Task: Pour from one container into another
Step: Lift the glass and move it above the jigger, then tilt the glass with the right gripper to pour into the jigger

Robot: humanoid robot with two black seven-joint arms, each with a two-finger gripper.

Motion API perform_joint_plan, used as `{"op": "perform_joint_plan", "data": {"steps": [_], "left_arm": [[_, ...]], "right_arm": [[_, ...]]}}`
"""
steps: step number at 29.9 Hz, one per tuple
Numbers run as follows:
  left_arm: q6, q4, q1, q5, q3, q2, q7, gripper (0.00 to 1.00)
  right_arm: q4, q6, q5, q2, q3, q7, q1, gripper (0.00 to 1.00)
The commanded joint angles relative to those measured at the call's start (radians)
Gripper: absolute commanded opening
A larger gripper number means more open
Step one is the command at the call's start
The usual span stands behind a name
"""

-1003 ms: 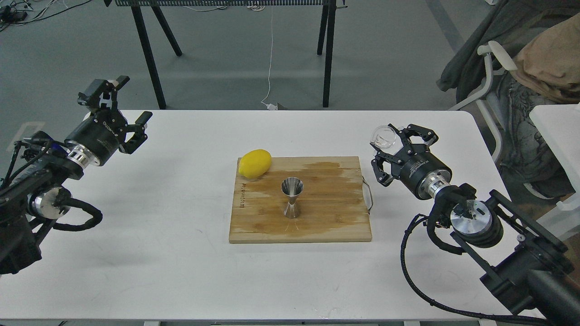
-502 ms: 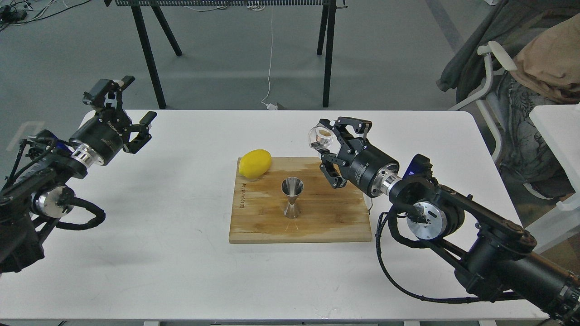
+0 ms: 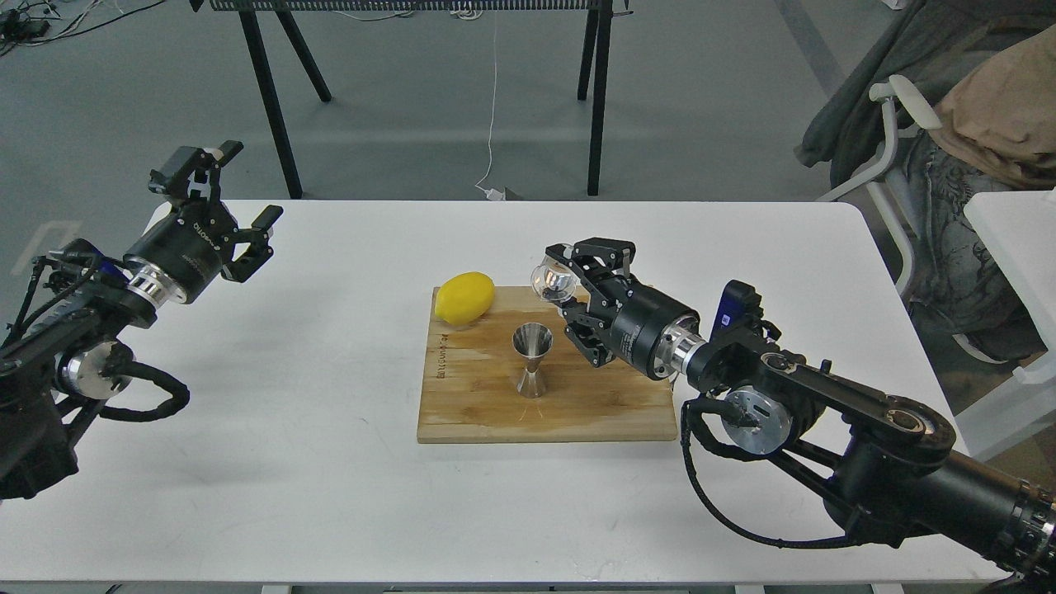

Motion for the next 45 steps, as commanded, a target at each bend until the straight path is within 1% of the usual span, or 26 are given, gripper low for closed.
{"op": "perform_joint_plan", "data": {"steps": [1,7,13,30,45], "left_arm": [[0.0,0.0,-0.001,0.0,0.0,0.0,0.0,0.99],[0.0,0.008,-0.002,0.0,0.0,-0.002,0.0,0.99],[0.0,0.012,-0.004,0.0,0.0,-0.003,0.0,0.99],[0.0,0.012,-0.002,0.0,0.0,-0.002,0.0,0.99],[0.0,0.012,-0.004,0.0,0.0,0.0,0.0,0.99]], "right_arm": [[-0.001,-0.001,-0.036,-0.002,-0.009,0.0,0.003,0.45],[-0.007,-0.001,-0.112,0.0,-0.032,-0.002,0.008,0.45],[-0.019,-0.004,-0.12,0.004,-0.093,-0.003,0.044,0.45],[-0.026,-0.005,-0.194,0.004,-0.098,-0.003,0.063,0.45],[-0.032,-0.005,-0.201,0.004,-0.121,-0.003,0.087,0.45]]}}
